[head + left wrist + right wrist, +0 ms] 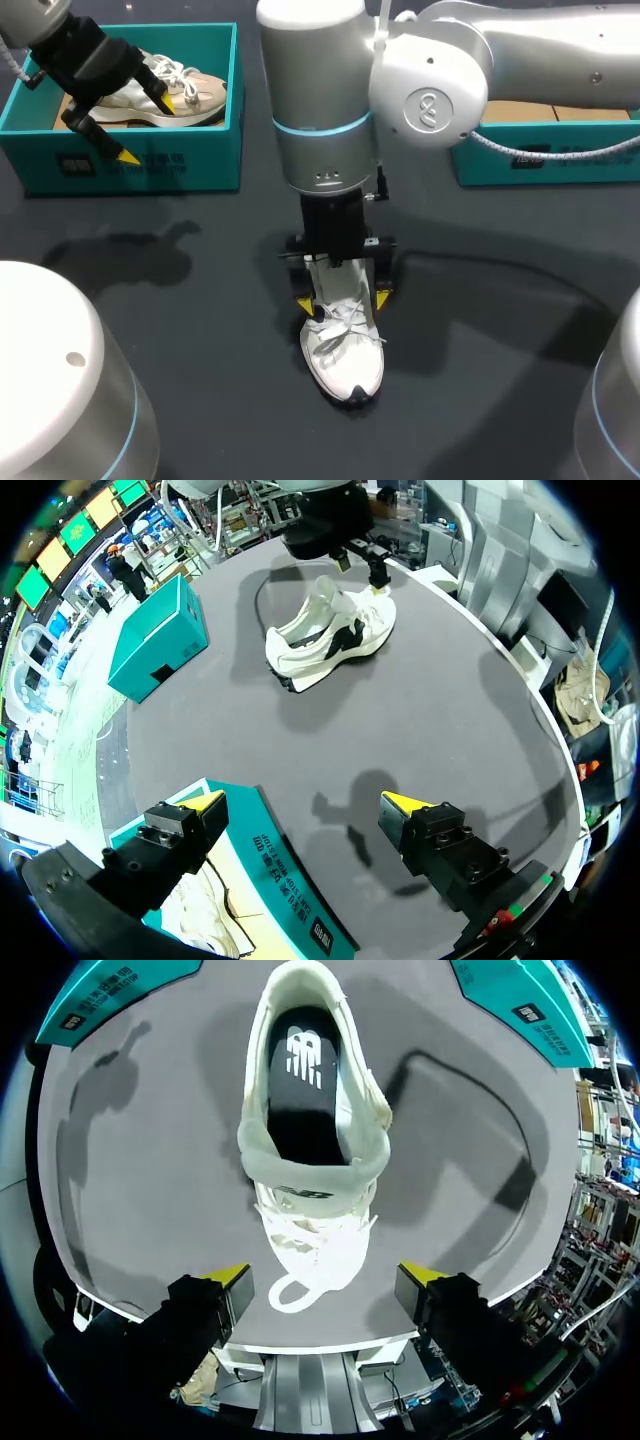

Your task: Take the shoe out of the shoebox, open the shoe tongue, remove and reinsert the insole, then place the shoe into the shoebox

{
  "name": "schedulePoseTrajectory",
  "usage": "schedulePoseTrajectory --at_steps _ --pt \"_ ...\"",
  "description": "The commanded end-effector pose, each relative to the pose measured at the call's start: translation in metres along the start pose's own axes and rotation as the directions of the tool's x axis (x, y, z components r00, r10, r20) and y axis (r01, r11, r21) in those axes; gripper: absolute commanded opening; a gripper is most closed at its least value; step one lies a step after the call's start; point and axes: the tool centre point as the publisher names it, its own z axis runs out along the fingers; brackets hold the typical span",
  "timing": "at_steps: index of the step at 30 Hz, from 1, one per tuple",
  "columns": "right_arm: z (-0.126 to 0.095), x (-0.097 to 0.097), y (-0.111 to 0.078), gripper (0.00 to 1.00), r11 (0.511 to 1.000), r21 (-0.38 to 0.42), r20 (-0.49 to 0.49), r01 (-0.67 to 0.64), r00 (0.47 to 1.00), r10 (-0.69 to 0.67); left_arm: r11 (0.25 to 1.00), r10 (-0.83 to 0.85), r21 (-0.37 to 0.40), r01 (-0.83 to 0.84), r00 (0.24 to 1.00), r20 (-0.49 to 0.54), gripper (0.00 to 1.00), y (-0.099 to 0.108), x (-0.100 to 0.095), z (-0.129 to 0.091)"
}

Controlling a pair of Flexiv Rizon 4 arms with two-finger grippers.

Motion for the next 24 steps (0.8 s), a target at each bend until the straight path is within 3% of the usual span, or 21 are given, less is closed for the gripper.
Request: schedulePoseTrajectory --at_steps 1,5,10,18,24 --pt "-0.009 0.003 0.004 0.80 1.000 -0.006 0.011 0.001 1.000 -0.001 1.000 0.001 -0.002 -0.001 1.000 -0.001 1.00 0.000 0.000 -0.001" --pt "-0.010 0.007 0.011 0.50 1.000 -0.015 0.006 0.007 1.000 -0.007 1.000 0.001 -0.002 -0.001 1.000 -0.001 1.00 0.000 0.000 -0.001" --pt "-0.009 0.014 0.019 0.47 1.000 -0.024 0.002 0.016 1.000 -0.016 1.000 0.001 -0.002 -0.001 1.000 -0.001 1.00 0.000 0.000 -0.001" --pt "0.006 0.006 0.042 0.42 0.998 -0.063 -0.003 0.018 1.000 -0.018 1.000 0.001 -0.002 -0.001 1.000 -0.001 1.00 0.000 0.000 -0.001" --pt "0.012 0.005 0.065 0.30 0.998 -0.056 0.024 0.014 1.000 -0.013 1.000 0.001 -0.002 -0.001 1.000 -0.001 1.00 0.000 0.000 -0.001"
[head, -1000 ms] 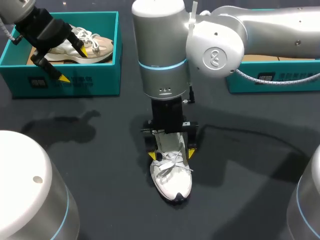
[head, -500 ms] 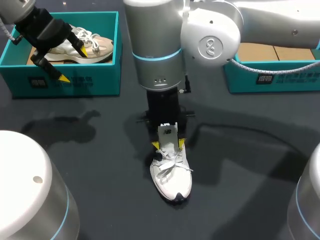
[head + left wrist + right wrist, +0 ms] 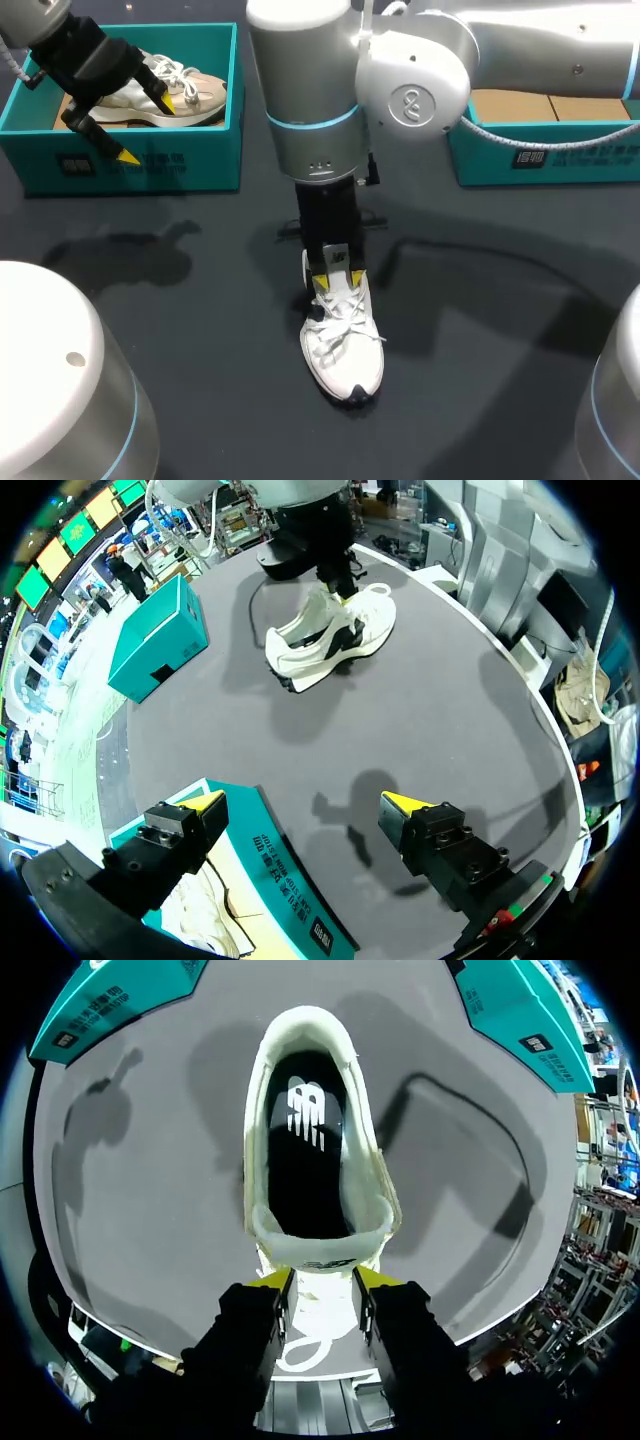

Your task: Take the shoe out of the shoebox, open the shoe tongue, remove and reinsert the insole, then place the shoe into the shoebox

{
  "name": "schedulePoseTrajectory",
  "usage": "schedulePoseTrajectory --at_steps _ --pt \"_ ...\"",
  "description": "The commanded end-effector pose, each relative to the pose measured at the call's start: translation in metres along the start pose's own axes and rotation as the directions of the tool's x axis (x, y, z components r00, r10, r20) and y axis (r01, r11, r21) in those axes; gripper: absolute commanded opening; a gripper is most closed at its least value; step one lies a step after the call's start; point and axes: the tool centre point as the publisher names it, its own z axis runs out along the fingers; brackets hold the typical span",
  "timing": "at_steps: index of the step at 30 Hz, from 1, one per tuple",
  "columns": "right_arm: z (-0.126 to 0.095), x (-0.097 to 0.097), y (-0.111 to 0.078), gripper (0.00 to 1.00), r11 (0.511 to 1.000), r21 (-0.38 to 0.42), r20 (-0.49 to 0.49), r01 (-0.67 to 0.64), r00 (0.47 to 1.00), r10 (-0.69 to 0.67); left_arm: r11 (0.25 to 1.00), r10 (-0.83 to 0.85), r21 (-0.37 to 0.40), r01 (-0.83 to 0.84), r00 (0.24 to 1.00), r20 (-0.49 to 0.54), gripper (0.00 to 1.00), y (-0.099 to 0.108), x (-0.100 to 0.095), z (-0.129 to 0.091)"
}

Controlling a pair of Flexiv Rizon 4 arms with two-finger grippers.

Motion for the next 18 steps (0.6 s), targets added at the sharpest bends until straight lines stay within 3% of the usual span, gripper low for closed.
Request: schedulePoseTrajectory --at_steps 1,9,14,18 --pt "0.005 0.003 0.014 0.29 1.000 0.003 0.003 0.010 1.000 -0.010 1.000 0.001 -0.002 -0.001 1.000 -0.001 1.00 0.000 0.000 -0.001" --pt "0.018 0.006 0.033 0.26 0.999 0.022 -0.007 0.031 1.000 -0.030 1.000 0.001 -0.002 -0.001 1.000 -0.001 1.00 0.000 0.000 -0.001" --pt "-0.008 0.007 0.021 0.27 0.999 -0.032 0.058 0.018 0.998 -0.016 1.000 0.001 -0.002 -0.001 1.000 -0.001 1.00 0.000 0.000 -0.001" --pt "-0.005 0.005 0.029 0.28 0.998 -0.050 0.077 0.037 0.997 -0.033 1.000 0.001 -0.002 -0.001 1.000 -0.001 1.00 0.000 0.000 -0.001"
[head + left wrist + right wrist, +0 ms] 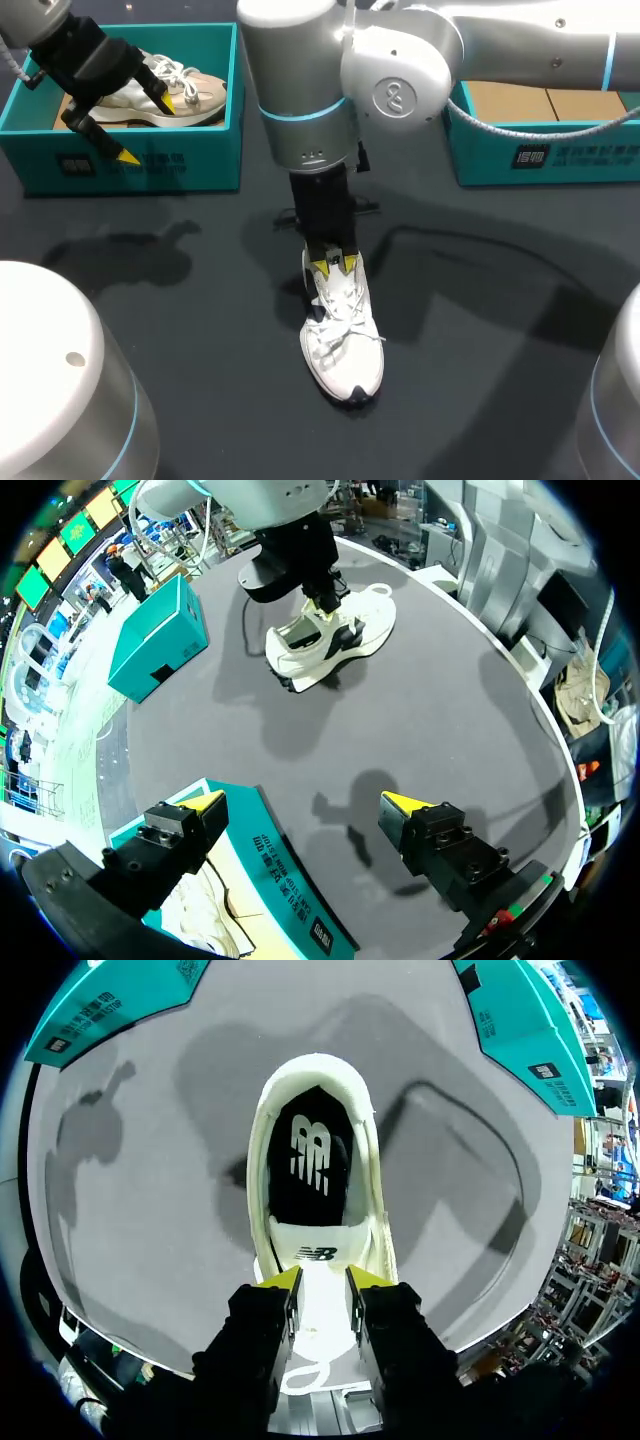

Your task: Take the shoe out of the shoebox, open the shoe tongue, remove and reinsert the insole, then place the shoe into the shoebox

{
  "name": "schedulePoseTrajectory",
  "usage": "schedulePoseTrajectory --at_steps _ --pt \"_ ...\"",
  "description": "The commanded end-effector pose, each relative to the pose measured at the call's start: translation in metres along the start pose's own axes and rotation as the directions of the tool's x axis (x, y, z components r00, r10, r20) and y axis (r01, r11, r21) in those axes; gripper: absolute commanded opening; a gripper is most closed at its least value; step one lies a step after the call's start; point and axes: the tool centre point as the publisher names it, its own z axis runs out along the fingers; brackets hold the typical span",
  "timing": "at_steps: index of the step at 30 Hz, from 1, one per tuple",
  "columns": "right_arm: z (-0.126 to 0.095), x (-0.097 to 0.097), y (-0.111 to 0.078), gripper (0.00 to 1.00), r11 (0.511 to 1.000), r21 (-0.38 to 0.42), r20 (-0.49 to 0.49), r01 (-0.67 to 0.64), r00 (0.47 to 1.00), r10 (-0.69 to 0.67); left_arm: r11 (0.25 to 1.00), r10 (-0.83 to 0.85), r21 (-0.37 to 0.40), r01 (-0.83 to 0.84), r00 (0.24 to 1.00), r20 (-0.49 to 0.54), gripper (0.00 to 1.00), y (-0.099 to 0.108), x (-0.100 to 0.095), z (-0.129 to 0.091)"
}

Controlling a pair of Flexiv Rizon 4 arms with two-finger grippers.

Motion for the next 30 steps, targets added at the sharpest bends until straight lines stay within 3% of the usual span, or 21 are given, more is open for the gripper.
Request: schedulePoseTrajectory --at_steps 1,7,10,15,19,23,24,25,26,27,28,30 --pt "-0.001 0.001 0.004 0.28 1.000 -0.021 0.024 0.013 1.000 -0.013 1.000 0.001 -0.002 -0.001 1.000 -0.001 1.00 0.000 0.000 -0.001" --pt "0.030 0.000 0.028 0.29 0.998 -0.012 -0.027 0.069 0.997 -0.070 1.000 0.001 -0.002 -0.001 1.000 -0.001 1.00 0.000 0.000 -0.001" --pt "0.033 -0.002 0.030 0.29 0.997 -0.011 -0.046 0.078 0.996 -0.078 1.000 0.001 -0.002 -0.001 1.000 -0.001 1.00 0.000 0.000 -0.001" --pt "-0.008 -0.007 0.019 0.29 0.995 -0.056 0.001 0.080 0.997 -0.080 1.000 0.001 -0.002 -0.001 1.000 -0.001 1.00 0.000 0.000 -0.001" --pt "-0.046 -0.007 0.014 0.29 0.961 -0.111 0.067 0.255 0.966 -0.248 1.000 0.001 -0.002 -0.001 1.000 -0.001 1.00 0.000 0.000 -0.001" --pt "-0.062 -0.004 0.018 0.36 0.843 -0.125 0.127 0.523 0.851 -0.509 1.000 0.001 -0.002 -0.001 1.000 -0.001 1.00 0.000 0.000 -0.001" --pt "-0.064 -0.003 0.020 0.39 0.793 -0.116 0.140 0.598 0.800 -0.583 1.000 0.001 -0.002 -0.001 1.000 -0.001 1.00 0.000 0.000 -0.001" --pt "-0.068 -0.003 0.021 0.47 0.736 -0.116 0.164 0.667 0.743 -0.649 1.000 0.001 -0.002 -0.001 1.000 -0.001 1.00 0.000 0.000 -0.001" --pt "-0.070 -0.003 0.022 0.50 0.700 -0.117 0.175 0.704 0.709 -0.683 1.000 0.001 -0.002 -0.001 1.000 -0.001 1.00 0.000 0.000 -0.001" --pt "-0.072 -0.003 0.023 0.69 0.642 -0.114 0.188 0.758 0.651 -0.735 1.000 0.001 -0.002 -0.001 1.000 -0.001 1.00 0.000 0.000 -0.001" --pt "-0.074 -0.004 0.023 0.80 0.613 -0.118 0.206 0.781 0.623 -0.755 1.000 0.001 -0.002 -0.001 1.000 -0.001 1.00 0.000 0.000 -0.001" --pt "-0.078 -0.008 0.025 0.85 0.483 -0.135 0.244 0.865 0.501 -0.830 1.000 0.001 -0.002 -0.001 1.000 -0.001 1.00 0.000 0.000 -0.001"
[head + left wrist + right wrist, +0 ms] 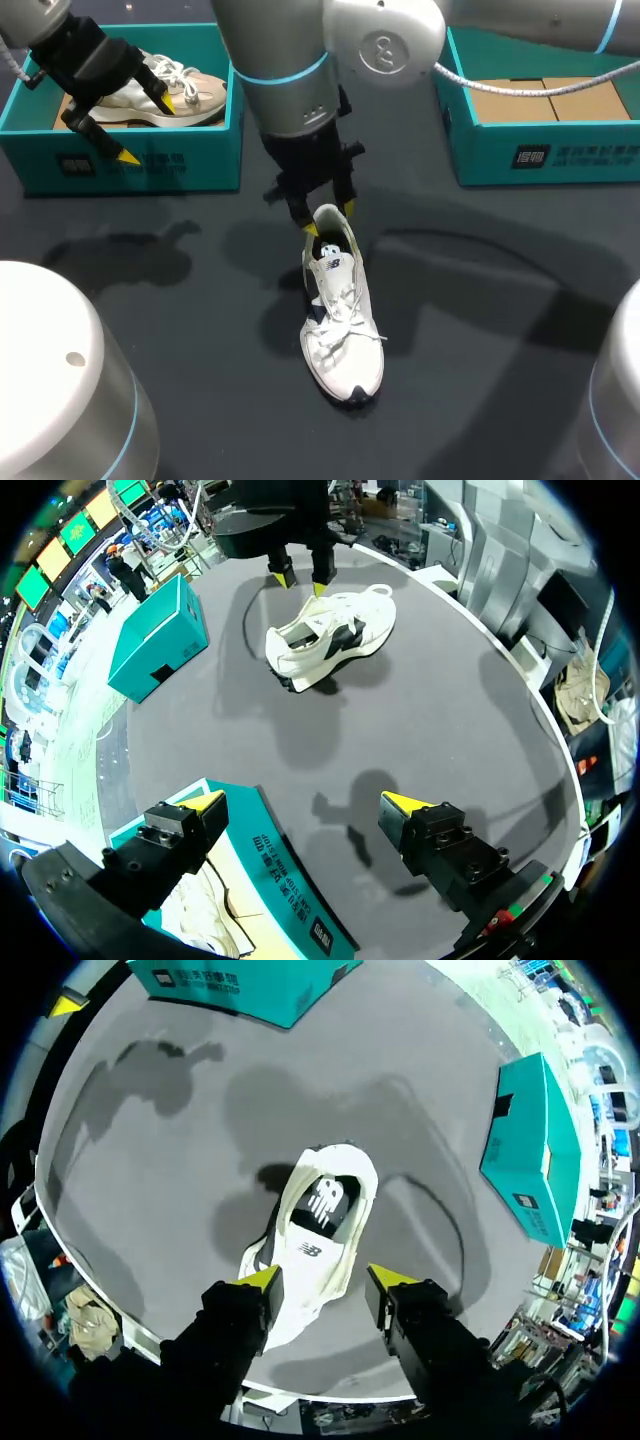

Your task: Take the shoe out of the shoebox, open the shoe tongue, remove and reinsert the insole, then place the shoe into the shoebox

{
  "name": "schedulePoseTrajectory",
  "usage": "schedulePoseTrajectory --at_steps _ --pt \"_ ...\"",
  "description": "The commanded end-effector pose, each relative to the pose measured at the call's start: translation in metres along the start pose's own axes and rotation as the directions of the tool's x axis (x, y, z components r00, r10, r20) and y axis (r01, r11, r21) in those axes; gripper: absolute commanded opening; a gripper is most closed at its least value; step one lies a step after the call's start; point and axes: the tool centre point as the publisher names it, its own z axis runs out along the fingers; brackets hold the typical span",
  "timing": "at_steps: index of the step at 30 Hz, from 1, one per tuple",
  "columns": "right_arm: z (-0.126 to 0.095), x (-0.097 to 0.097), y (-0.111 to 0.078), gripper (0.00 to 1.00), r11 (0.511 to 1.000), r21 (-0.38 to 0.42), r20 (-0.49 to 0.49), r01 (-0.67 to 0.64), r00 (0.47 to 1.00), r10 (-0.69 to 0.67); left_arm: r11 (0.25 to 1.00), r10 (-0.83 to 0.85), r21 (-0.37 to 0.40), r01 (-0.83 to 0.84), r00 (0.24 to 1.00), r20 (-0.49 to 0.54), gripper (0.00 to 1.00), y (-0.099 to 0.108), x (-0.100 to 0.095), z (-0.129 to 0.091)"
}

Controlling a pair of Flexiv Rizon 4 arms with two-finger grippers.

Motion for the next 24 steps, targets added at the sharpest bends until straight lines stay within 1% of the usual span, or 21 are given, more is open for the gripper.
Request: schedulePoseTrajectory --at_steps 1,2,3,4,5,6,15,16,17,18,19,20,22,23,24 --pt "-0.009 -0.004 0.001 0.87 0.817 -0.089 0.129 0.570 0.820 -0.558 1.000 0.001 -0.002 -0.001 1.000 -0.001 1.00 0.000 0.000 0.000" --pt "-0.009 -0.006 0.001 0.94 0.779 -0.109 0.144 0.618 0.785 -0.603 1.000 0.001 -0.002 -0.001 1.000 -0.001 1.00 0.000 0.000 0.000" --pt "-0.011 -0.007 0.000 1.00 0.726 -0.128 0.169 0.676 0.736 -0.655 1.000 0.001 -0.002 -0.001 1.000 -0.001 1.00 0.000 0.000 0.000" --pt "-0.012 -0.008 -0.003 1.00 0.632 -0.161 0.185 0.758 0.652 -0.735 1.000 0.001 -0.002 -0.001 1.000 -0.001 1.00 0.000 0.000 0.000" --pt "-0.012 -0.010 -0.006 1.00 0.571 -0.183 0.189 0.800 0.599 -0.778 1.000 0.001 -0.002 -0.001 1.000 -0.001 1.00 0.000 0.000 0.000" --pt "-0.010 -0.014 -0.009 1.00 0.572 -0.183 0.168 0.799 0.599 -0.783 1.000 0.001 -0.002 -0.001 1.000 -0.001 1.00 0.000 0.000 0.000" --pt "-0.010 -0.014 -0.009 1.00 0.572 -0.183 0.168 0.799 0.599 -0.783 1.000 0.001 -0.002 -0.001 1.000 -0.001 1.00 0.000 0.000 0.000" --pt "-0.006 -0.014 -0.004 1.00 0.522 -0.190 0.181 0.832 0.552 -0.814 1.000 0.001 -0.002 -0.001 1.000 -0.001 1.00 0.000 0.000 0.000" --pt "-0.001 -0.014 0.001 1.00 0.490 -0.176 0.175 0.854 0.517 -0.838 1.000 0.001 -0.002 -0.001 1.000 -0.001 1.00 0.000 0.000 0.000" --pt "0.001 -0.014 0.007 1.00 0.448 -0.161 0.185 0.880 0.472 -0.862 1.000 0.001 -0.002 -0.001 1.000 -0.001 1.00 0.000 0.000 0.000" --pt "0.003 -0.014 0.011 1.00 0.415 -0.166 0.210 0.895 0.443 -0.872 1.000 0.001 -0.002 -0.001 1.000 -0.001 1.00 0.000 0.000 0.000" --pt "0.006 -0.015 0.015 1.00 0.394 -0.163 0.207 0.905 0.421 -0.883 1.000 0.001 -0.002 -0.001 1.000 -0.001 1.00 0.000 0.000 0.000" --pt "0.011 -0.017 0.024 1.00 0.372 -0.161 0.204 0.914 0.399 -0.894 1.000 0.001 -0.002 -0.001 1.000 -0.001 1.00 0.000 0.000 0.000" --pt "0.013 -0.018 0.029 1.00 0.346 -0.163 0.206 0.924 0.375 -0.904 1.000 0.001 -0.002 -0.001 1.000 -0.001 1.00 0.000 0.000 0.000" --pt "0.015 -0.018 0.033 1.00 0.343 -0.152 0.201 0.927 0.369 -0.908 1.000 0.001 -0.002 -0.001 1.000 -0.001 1.00 0.000 0.000 0.000"
